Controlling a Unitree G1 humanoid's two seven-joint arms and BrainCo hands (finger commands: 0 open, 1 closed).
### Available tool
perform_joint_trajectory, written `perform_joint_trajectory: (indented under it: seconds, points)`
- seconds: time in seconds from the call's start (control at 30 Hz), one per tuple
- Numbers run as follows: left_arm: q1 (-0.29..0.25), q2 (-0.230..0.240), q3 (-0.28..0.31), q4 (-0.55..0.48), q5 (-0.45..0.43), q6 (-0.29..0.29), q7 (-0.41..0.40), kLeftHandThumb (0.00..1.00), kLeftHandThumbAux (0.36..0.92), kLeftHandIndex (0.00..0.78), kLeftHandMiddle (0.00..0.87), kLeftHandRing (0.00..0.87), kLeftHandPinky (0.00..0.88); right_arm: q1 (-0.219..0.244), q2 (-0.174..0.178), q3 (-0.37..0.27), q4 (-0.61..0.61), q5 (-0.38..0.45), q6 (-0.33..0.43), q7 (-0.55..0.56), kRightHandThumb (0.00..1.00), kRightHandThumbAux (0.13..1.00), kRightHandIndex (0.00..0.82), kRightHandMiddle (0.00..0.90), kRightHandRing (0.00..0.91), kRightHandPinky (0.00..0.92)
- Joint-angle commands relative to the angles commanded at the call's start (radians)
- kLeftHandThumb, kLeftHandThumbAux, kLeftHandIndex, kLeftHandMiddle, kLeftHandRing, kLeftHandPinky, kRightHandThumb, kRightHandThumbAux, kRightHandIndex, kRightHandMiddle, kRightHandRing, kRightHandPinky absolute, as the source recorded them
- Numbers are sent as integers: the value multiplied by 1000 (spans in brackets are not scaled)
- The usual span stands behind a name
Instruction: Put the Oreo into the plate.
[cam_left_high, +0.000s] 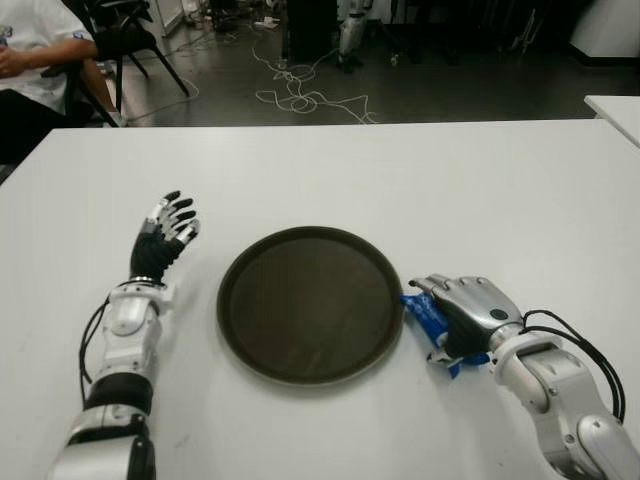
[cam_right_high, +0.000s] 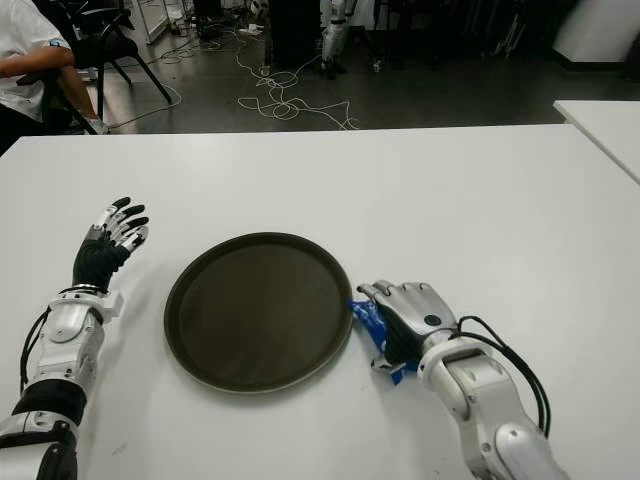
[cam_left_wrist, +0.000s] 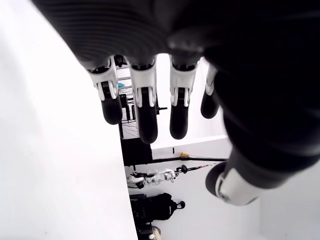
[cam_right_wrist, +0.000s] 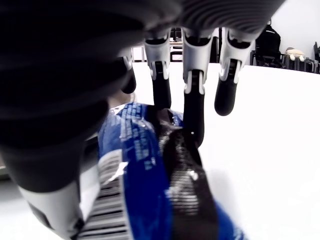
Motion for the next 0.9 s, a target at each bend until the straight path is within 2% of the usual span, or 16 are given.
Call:
perform_joint_trajectory:
  seconds: [0.07,0.23,0.3,0.33,0.37,0.4,0.43,0.53,0.63,0.9]
  points:
    - [2,0,2,-3,-1,0,-2,118,760,105,184,161,142,3,-2,-2,1,3,-6,-9,0,792,156,430,479,386]
    - [11,-3,6,-17,-5,-2,-4,124,762,108,191,168,154,13,-4,-8,-4,5,-17,-28,2,865,347,554,582,543]
    - [17,-3,6,-26,-5,-1,-5,125,762,109,192,170,157,17,-4,-10,-11,5,-18,-31,5,879,386,581,604,571]
    - [23,-2,5,-35,-4,0,-5,125,764,108,191,168,154,22,-3,-13,-15,6,-20,-37,44,879,418,611,628,593]
    - [28,-1,4,-42,-3,2,-6,123,766,106,189,165,146,25,-2,-14,-17,7,-22,-42,170,851,419,625,640,605]
    - [32,-1,4,-49,-3,3,-6,120,768,103,186,161,134,28,-2,-15,-20,7,-23,-45,355,809,421,646,658,622]
    - [35,0,4,-54,-3,5,-7,118,769,101,185,159,127,30,-2,-16,-22,7,-24,-46,472,782,422,659,669,633]
    - [47,2,4,-73,-3,18,-7,114,770,96,180,152,113,35,4,-18,-25,7,-27,-62,614,749,424,683,692,654]
    - [59,0,5,-93,-4,30,-2,109,770,98,179,150,114,41,7,-21,-32,7,-28,-72,664,737,425,704,709,672]
    - [82,-8,10,-138,-12,50,1,116,780,106,190,159,125,43,5,-28,-51,16,-36,-63,688,731,426,718,727,696]
